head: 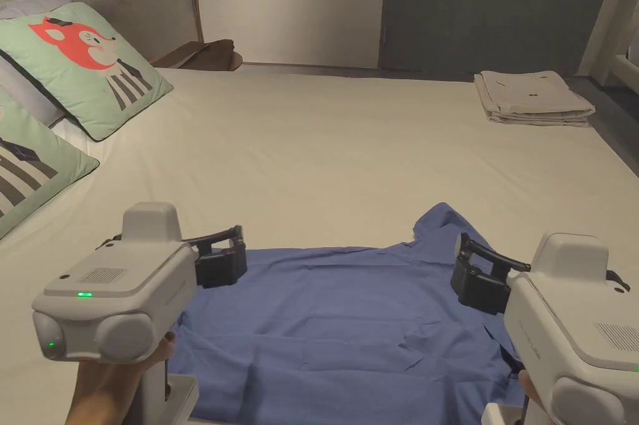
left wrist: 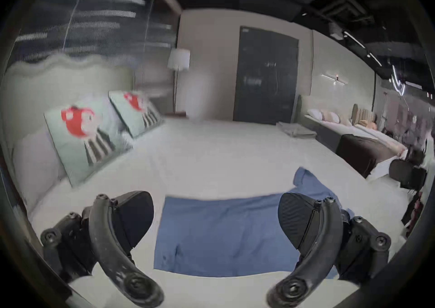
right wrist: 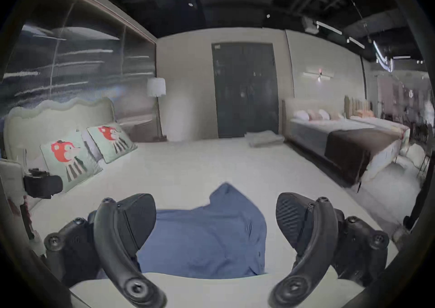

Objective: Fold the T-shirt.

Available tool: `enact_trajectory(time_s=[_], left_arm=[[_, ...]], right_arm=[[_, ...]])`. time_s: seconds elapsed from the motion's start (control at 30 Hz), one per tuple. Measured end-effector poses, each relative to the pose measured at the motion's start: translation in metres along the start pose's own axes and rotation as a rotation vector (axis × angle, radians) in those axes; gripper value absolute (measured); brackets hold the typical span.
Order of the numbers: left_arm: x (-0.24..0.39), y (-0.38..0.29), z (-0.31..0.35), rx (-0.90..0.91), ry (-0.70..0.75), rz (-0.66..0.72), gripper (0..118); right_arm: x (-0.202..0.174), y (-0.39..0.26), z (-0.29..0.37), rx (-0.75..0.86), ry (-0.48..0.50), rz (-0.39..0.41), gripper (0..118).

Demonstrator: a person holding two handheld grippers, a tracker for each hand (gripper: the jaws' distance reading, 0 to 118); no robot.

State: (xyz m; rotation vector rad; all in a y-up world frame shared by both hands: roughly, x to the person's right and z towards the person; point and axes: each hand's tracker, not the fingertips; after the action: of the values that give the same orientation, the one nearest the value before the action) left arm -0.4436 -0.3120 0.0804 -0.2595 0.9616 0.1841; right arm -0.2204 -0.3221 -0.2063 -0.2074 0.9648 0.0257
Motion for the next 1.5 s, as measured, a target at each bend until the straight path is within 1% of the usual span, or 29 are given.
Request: enact_trajectory(time_s=[0.1,0.13,0.2,0.23,0.27,0.3,0.33,0.37,0.4,0.43,0.5,0.7,0.8,0.9,1.0,1.23,1.33,1.37,1.4,1.43,1.47,1.5], left_arm=[[0.012,0.001,-0.002,0.030,0.004,-0.023,107],[0.013,-0.001,-0.006,0.038,0.001,-0.024,107],[0.018,-0.006,-0.006,0.060,-0.002,-0.027,106],[0.021,-0.009,-0.006,0.073,-0.003,-0.029,103],[0.022,-0.011,-0.007,0.085,-0.006,-0.033,91],[0.025,-0.014,-0.007,0.095,-0.011,-0.041,73],[0.027,-0.016,-0.008,0.102,-0.008,-0.049,51],[0.030,-0.018,-0.010,0.102,-0.004,-0.067,17],[0.032,-0.020,-0.014,0.095,0.005,-0.088,0],[0.034,-0.022,-0.017,0.090,0.016,-0.104,0],[0.029,-0.019,-0.020,0.078,-0.017,-0.083,0],[0.024,-0.014,-0.031,0.069,-0.018,-0.069,0],[0.013,-0.007,-0.048,0.028,-0.026,-0.059,0],[-0.004,0.003,-0.076,-0.037,-0.016,-0.089,0],[-0.027,0.012,-0.113,-0.154,-0.031,-0.081,0],[-0.085,0.007,-0.210,-0.455,-0.020,0.085,0],[-0.102,-0.004,-0.244,-0.548,0.009,0.096,0],[-0.106,-0.009,-0.253,-0.549,0.033,0.095,4],[-0.110,-0.014,-0.264,-0.564,0.048,0.088,14],[-0.113,-0.017,-0.271,-0.586,0.054,0.094,33],[-0.118,-0.022,-0.279,-0.602,0.060,0.111,62],[-0.121,-0.027,-0.285,-0.633,0.050,0.126,80]], right_arm=[[-0.007,0.002,-0.003,0.030,-0.008,0.028,103],[-0.008,0.001,-0.003,0.035,-0.010,0.036,100],[-0.011,0.000,-0.006,0.044,-0.011,0.051,82],[-0.012,-0.002,-0.007,0.046,-0.017,0.057,70],[-0.014,-0.004,-0.009,0.048,-0.028,0.070,51],[-0.015,-0.005,-0.010,0.049,-0.029,0.074,37],[-0.015,-0.006,-0.012,0.049,-0.029,0.076,23],[-0.016,-0.006,-0.011,0.049,-0.030,0.081,5],[-0.016,-0.008,-0.012,0.052,-0.030,0.088,0],[-0.018,-0.010,-0.013,0.060,-0.041,0.103,0],[-0.021,-0.009,-0.008,0.064,-0.042,0.118,0],[-0.022,-0.004,-0.010,0.061,-0.042,0.109,0],[-0.022,0.000,-0.017,0.057,-0.037,0.111,0],[-0.022,0.004,-0.028,0.052,-0.029,0.115,0],[-0.024,0.007,-0.043,0.047,-0.024,0.123,0],[-0.022,0.007,-0.088,0.014,-0.021,0.117,0],[-0.021,0.002,-0.105,-0.006,-0.022,0.115,0],[-0.020,0.000,-0.109,-0.016,-0.023,0.118,0],[-0.019,-0.002,-0.114,-0.024,-0.026,0.118,0],[-0.015,-0.013,-0.123,-0.030,-0.028,0.117,0],[-0.013,-0.016,-0.128,-0.040,-0.031,0.117,0],[-0.012,-0.019,-0.132,-0.048,-0.033,0.117,0]])
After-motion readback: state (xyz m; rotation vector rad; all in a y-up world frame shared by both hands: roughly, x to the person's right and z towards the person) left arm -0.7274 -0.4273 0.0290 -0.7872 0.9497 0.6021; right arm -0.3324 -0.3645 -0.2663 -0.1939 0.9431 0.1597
